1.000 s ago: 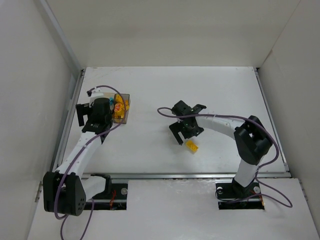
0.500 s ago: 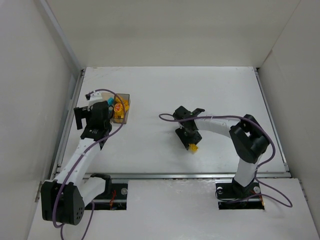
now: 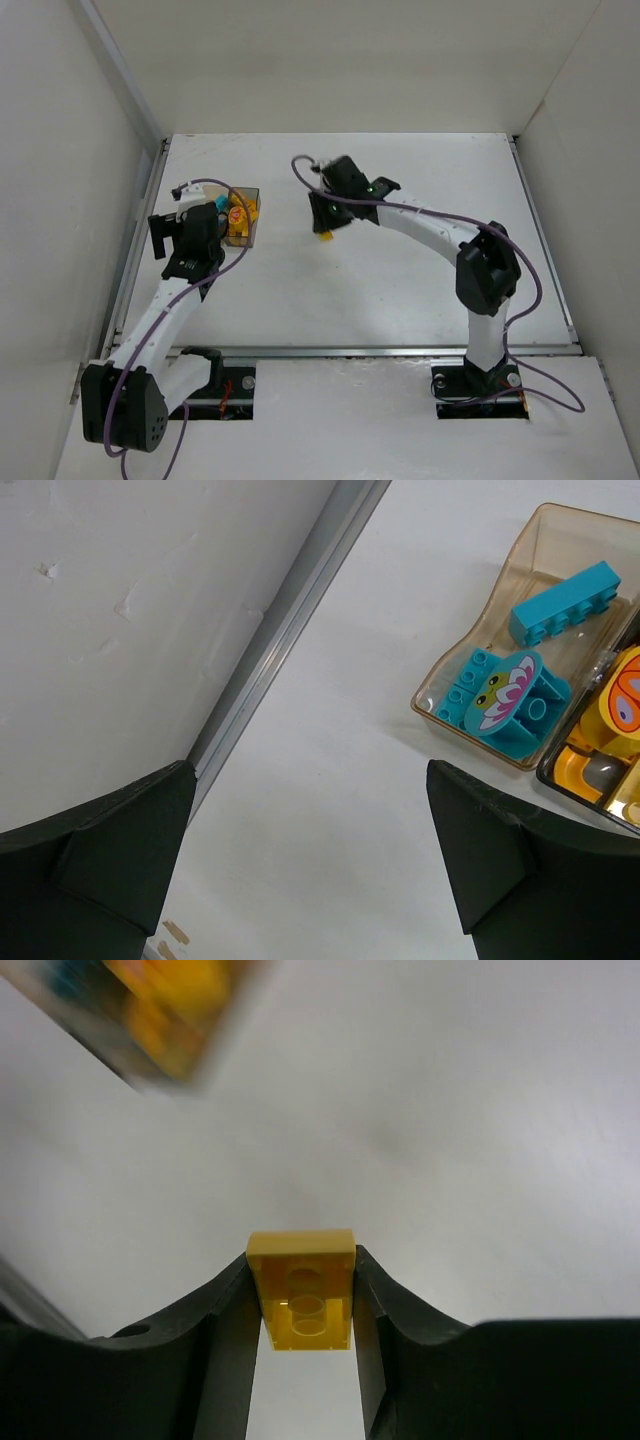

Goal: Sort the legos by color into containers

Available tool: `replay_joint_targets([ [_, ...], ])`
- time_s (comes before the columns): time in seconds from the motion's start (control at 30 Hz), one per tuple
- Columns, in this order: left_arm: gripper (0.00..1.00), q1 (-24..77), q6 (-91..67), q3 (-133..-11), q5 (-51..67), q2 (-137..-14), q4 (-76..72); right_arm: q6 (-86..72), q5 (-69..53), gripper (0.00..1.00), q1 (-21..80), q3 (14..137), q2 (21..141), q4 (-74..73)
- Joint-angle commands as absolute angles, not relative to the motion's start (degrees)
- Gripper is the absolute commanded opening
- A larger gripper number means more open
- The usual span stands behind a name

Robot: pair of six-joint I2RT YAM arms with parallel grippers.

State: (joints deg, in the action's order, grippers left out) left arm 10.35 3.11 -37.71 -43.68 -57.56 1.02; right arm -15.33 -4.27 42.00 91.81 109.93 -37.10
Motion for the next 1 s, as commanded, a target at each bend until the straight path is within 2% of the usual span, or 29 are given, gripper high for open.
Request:
replay_joint_targets([
  [0.0,1.00,10.90,2.46,-36.56,-46.14,-54.67,-1.23,-24.06,-12.73,0.00,42.89,102.54,114.75,-10.43],
  [0.1,1.00,11.43,2.46,-35.95,-48.95,-53.88,-2.54,-34.69,-17.38,0.00,42.89,110.79,123.45,0.67],
  [0.13,1.00,11.43,2.46,-35.95,-49.65,-53.88,-3.16,-36.98,-18.97,0.00,42.89,120.40,131.23,0.70],
  [0.23,1.00,11.95,2.46,-35.95,-50.80,-53.26,-3.78,-46.56,-23.72,0.00,43.42,137.91,145.66,0.70],
  [0.3,1.00,11.95,2.99,-35.33,-50.80,-52.73,-4.39,-51.05,-23.73,0.00,44.12,143.33,150.53,1.92],
  [0.43,1.00,12.57,3.51,-34.72,-50.80,-52.21,-5.10,-51.68,-21.29,0.00,45.79,141.78,152.93,10.60],
  [0.53,1.00,13.09,3.52,-34.19,-50.27,-51.68,-5.62,-50.63,-19.96,0.05,45.79,136.68,152.31,16.16],
  [0.67,1.00,13.10,3.52,-34.19,-50.27,-51.68,-5.63,-48.34,-19.42,0.22,46.32,136.67,152.31,16.87],
  [0.7,1.00,13.10,4.04,-34.19,-50.27,-51.68,-5.63,-48.34,-19.42,0.35,46.32,135.54,152.31,16.87],
  [0.77,1.00,13.62,4.04,-34.19,-50.27,-51.16,-5.63,-48.34,-19.42,0.49,46.32,134.22,152.31,16.87],
  [0.8,1.00,13.62,4.04,-34.19,-50.27,-51.15,-6.15,-48.34,-19.42,0.62,46.32,133.51,151.79,16.87],
  [0.9,1.00,13.62,4.04,-33.67,-50.27,-51.15,-6.15,-48.34,-19.42,0.74,46.32,132.80,151.18,16.87],
  [0.97,1.00,13.62,4.04,-33.66,-50.27,-51.15,-6.15,-48.34,-18.90,0.88,46.32,132.19,151.17,16.87],
])
